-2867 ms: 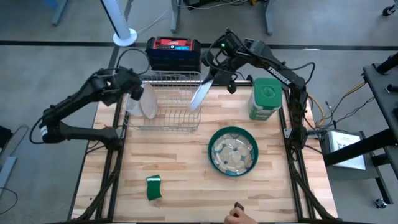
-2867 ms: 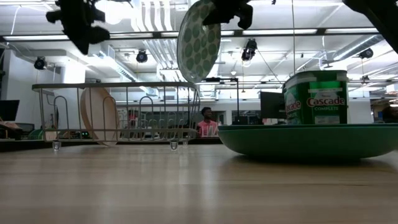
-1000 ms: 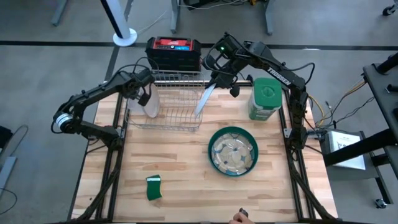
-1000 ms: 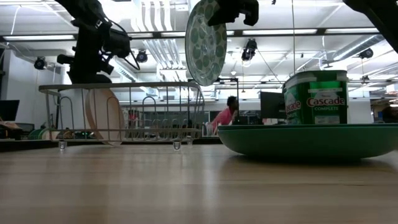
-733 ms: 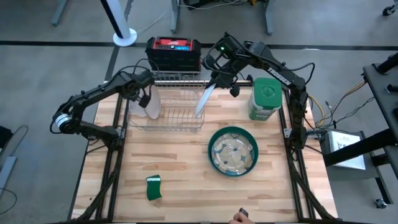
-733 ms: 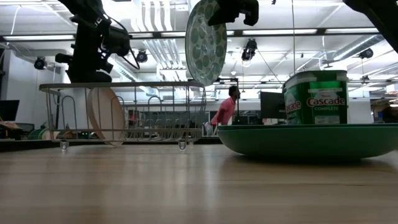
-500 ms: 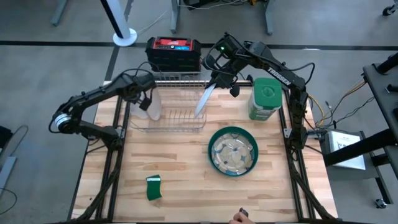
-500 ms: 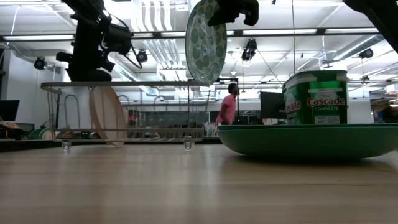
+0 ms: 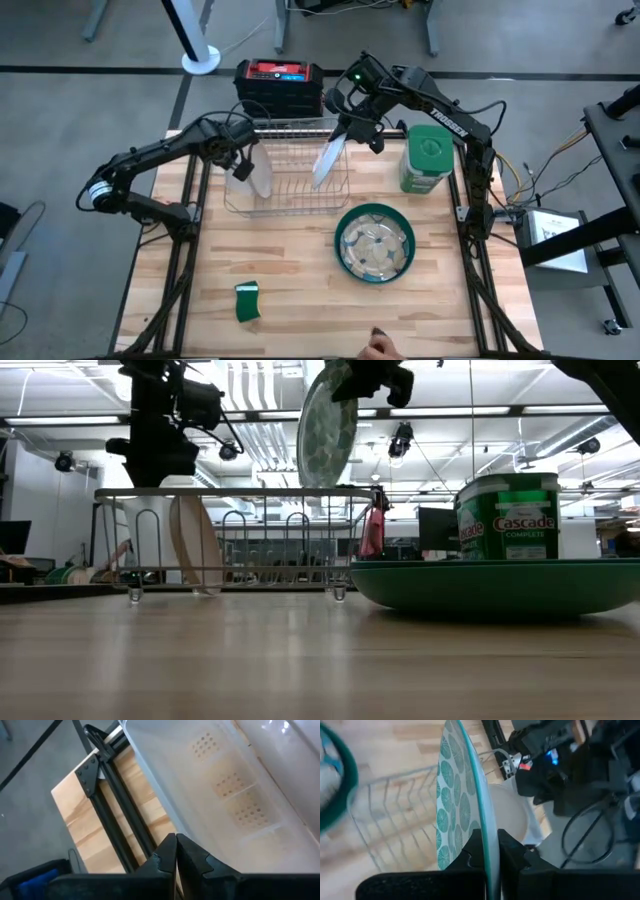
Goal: Sort dishes
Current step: Put the blue patterned plate on the dish rack
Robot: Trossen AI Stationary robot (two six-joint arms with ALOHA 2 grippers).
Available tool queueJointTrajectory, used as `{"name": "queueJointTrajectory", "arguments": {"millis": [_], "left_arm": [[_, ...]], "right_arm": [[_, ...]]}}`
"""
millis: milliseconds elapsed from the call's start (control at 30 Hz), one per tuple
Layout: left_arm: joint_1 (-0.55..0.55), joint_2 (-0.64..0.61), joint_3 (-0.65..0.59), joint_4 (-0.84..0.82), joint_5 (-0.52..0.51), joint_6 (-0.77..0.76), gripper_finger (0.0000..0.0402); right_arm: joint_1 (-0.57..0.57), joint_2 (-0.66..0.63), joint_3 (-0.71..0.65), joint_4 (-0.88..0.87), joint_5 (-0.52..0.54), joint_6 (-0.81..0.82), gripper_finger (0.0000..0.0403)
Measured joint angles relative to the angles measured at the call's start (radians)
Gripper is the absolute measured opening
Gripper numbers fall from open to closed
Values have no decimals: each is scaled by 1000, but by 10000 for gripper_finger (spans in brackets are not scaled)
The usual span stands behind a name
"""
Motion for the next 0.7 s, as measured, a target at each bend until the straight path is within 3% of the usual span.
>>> {"name": "queueJointTrajectory", "arguments": {"millis": [100,533,700], "left_arm": [[-2,-22,1,-2,-6,8,0],[-4,-209,2,-8,-35,40,0],[-3,-275,3,17,-124,40,0]], "right_arm": [[7,1,-2,45,41,-117,5],[22,2,-76,248,46,-183,5],[22,2,-116,351,35,-184,5]]}}
